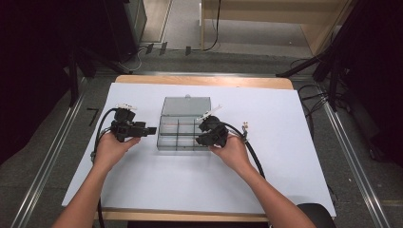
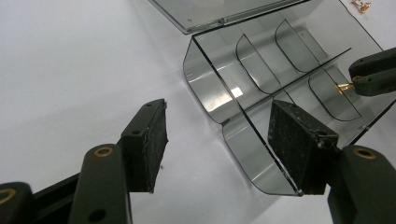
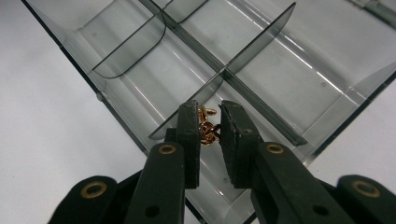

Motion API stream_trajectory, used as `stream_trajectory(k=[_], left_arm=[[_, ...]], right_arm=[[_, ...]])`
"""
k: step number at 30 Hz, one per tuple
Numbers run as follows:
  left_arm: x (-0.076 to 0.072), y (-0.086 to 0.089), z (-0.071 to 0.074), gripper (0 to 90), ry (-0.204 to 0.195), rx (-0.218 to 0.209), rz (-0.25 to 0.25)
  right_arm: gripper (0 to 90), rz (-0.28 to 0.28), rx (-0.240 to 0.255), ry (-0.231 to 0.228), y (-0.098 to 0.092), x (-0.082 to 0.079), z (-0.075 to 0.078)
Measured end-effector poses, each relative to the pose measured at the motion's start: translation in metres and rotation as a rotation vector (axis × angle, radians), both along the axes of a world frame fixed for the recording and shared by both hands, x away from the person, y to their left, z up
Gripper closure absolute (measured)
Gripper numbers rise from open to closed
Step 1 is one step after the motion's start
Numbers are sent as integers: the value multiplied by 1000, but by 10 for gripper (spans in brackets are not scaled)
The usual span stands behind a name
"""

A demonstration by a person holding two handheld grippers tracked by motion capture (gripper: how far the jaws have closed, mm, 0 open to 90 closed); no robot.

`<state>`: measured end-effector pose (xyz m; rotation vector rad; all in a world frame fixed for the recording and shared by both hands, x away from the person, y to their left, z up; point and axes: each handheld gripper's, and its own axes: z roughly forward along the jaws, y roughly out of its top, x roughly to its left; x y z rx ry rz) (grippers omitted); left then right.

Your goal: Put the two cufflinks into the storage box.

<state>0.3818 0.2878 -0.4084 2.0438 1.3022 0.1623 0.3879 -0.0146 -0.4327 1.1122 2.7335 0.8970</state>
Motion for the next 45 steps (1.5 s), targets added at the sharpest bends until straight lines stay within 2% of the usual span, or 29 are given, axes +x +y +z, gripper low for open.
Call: stream_trajectory(k=[11, 28, 33, 39, 45], left_arm=[[0, -1, -1, 383, 1, 5, -5], [0, -1, -2, 383, 5, 8, -9], [0, -1, -2, 383, 6, 12, -11], [0, -1, -2, 382, 6, 12, -12], [0, -1, -2, 382, 6, 7, -7]], right_arm=[[793, 0, -26, 26, 3, 3, -8], [777, -1, -36, 38, 4, 5, -12], [769, -4, -29, 36, 4, 5, -11], [758, -9, -9, 3, 0, 4, -2], [678, -33, 56, -30, -11, 3, 14]])
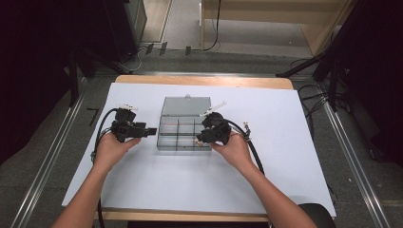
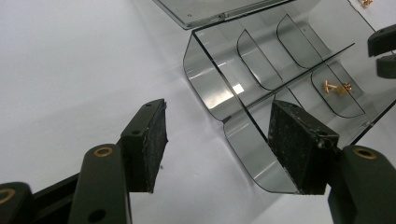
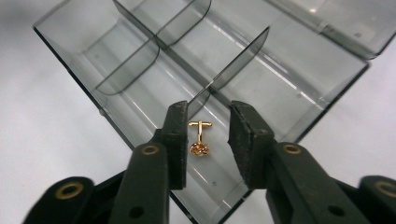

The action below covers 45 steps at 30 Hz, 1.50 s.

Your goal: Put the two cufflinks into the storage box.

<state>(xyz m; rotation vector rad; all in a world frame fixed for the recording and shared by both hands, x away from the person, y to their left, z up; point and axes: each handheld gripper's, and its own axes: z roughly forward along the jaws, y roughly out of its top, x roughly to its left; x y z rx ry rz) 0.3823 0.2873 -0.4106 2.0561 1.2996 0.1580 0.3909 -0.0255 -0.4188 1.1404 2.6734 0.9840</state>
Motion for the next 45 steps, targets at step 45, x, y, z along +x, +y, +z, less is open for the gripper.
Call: stream_trajectory(k=[45], left_arm=[[0, 0, -2, 377, 2, 10, -6]], right_arm=[[596, -212, 27, -58, -89, 18, 18]])
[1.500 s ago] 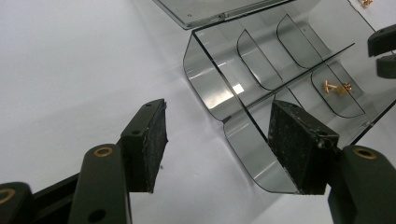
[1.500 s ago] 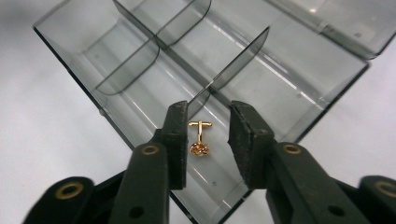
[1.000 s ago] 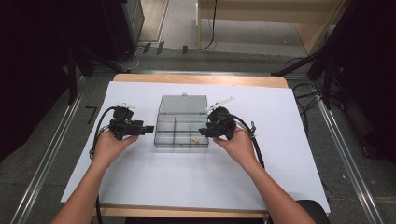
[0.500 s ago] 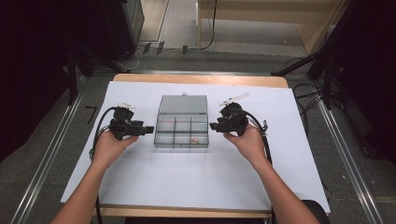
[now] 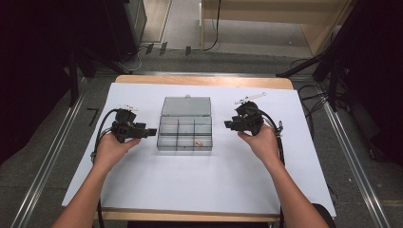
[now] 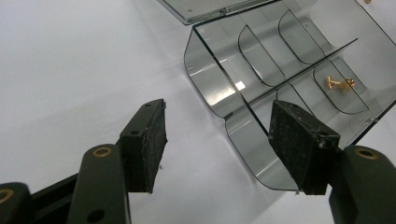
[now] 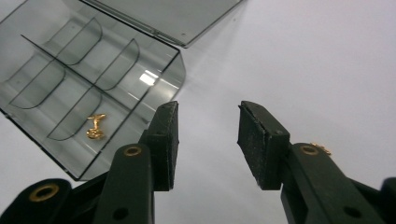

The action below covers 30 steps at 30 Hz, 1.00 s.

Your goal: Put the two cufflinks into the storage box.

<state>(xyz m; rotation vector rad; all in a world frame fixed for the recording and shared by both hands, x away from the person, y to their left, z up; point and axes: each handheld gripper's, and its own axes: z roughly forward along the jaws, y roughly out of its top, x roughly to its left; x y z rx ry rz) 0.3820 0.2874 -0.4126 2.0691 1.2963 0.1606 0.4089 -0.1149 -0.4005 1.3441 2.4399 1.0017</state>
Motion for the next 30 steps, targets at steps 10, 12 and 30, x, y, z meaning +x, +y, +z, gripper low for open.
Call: stream_trajectory(k=[10, 12, 30], left_arm=[[0, 0, 0, 377, -2, 4, -5], [0, 0, 0, 377, -2, 4, -4], [0, -1, -1, 376, 0, 7, -8]], right_arm=[[610, -46, -17, 0, -15, 6, -3], [613, -53, -21, 3, -17, 7, -4], [647, -137, -90, 48, -28, 22, -19]])
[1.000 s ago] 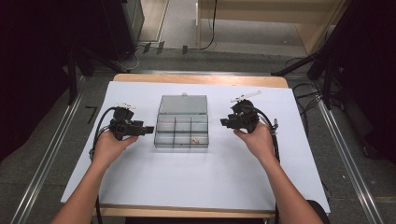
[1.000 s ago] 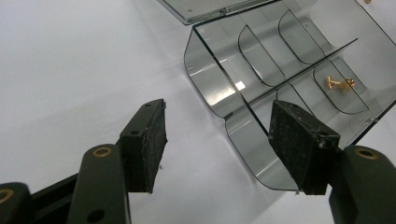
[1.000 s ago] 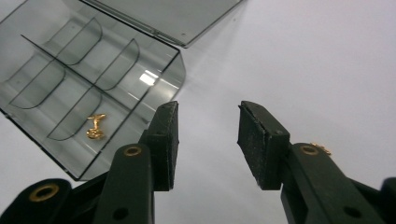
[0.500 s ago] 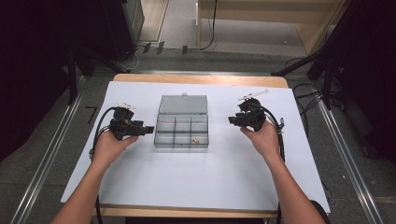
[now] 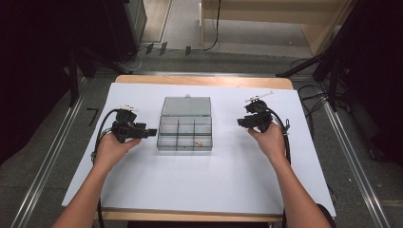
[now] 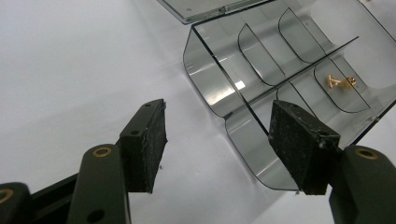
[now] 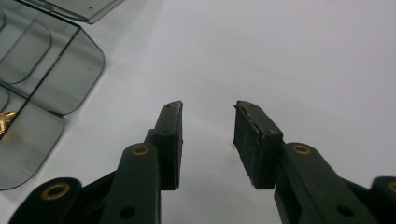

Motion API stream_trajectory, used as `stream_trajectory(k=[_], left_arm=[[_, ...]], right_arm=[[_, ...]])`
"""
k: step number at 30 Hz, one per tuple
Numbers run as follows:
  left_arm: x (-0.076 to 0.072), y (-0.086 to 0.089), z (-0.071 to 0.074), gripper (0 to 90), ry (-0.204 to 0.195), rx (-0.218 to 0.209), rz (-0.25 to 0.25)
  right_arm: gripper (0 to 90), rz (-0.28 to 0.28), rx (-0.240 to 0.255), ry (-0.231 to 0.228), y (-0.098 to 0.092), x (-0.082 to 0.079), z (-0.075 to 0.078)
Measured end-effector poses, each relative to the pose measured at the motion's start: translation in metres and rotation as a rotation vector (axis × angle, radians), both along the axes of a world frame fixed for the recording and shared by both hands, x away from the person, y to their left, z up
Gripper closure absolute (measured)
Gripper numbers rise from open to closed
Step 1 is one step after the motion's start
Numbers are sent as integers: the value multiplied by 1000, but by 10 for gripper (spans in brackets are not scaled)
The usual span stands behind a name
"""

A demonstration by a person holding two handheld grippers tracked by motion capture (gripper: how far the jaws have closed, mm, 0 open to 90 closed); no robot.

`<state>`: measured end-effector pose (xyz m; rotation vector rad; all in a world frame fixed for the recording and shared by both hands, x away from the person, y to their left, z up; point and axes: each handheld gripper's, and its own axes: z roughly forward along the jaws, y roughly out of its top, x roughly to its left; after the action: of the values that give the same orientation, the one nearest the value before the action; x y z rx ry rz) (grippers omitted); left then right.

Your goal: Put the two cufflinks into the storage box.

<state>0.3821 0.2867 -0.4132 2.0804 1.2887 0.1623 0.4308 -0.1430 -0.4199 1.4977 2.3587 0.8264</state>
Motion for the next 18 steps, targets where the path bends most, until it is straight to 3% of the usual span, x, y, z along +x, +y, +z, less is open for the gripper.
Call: stream_trajectory(k=[18], left_arm=[[0, -1, -1, 376, -1, 8, -1]], right_arm=[[683, -53, -39, 78, -4, 12, -17]])
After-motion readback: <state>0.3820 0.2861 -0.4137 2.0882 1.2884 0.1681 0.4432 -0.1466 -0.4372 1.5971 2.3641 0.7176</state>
